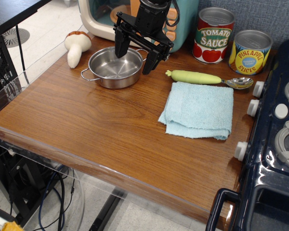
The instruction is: Place the blue cloth in front of the metal pot.
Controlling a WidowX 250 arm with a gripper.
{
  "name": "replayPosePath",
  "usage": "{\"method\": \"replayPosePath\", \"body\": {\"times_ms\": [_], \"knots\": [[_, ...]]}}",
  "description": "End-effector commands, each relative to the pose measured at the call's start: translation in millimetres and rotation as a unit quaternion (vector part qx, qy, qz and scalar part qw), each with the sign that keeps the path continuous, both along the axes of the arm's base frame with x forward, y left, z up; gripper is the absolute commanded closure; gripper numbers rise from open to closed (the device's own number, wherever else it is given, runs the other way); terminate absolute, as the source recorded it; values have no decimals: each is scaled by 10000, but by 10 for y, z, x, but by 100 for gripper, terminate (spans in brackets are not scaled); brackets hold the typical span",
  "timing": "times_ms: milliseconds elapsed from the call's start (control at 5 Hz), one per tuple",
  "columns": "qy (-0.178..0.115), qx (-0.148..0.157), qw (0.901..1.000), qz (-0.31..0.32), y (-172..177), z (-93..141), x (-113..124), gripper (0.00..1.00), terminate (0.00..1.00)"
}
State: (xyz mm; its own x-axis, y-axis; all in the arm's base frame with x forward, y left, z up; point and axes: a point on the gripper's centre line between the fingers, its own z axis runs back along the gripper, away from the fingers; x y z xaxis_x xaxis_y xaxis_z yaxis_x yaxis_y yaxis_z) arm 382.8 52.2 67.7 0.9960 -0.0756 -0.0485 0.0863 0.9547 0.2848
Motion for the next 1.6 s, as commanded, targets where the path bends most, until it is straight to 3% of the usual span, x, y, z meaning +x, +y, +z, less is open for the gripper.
{"method": "replayPosePath", "body": {"times_ms": [0, 400, 800, 1200, 1400], "knots": [[0, 0, 10000, 0, 0, 0, 0, 0, 0], [-145, -227, 9996, -131, -231, 173, -53, 0, 0], [-554, -633, 9940, -702, -652, 370, -67, 0, 0], [-767, -752, 9854, -1322, -1081, 124, 48, 0, 0], [-1007, -965, 9799, -1424, -1160, 13, 40, 0, 0]]}}
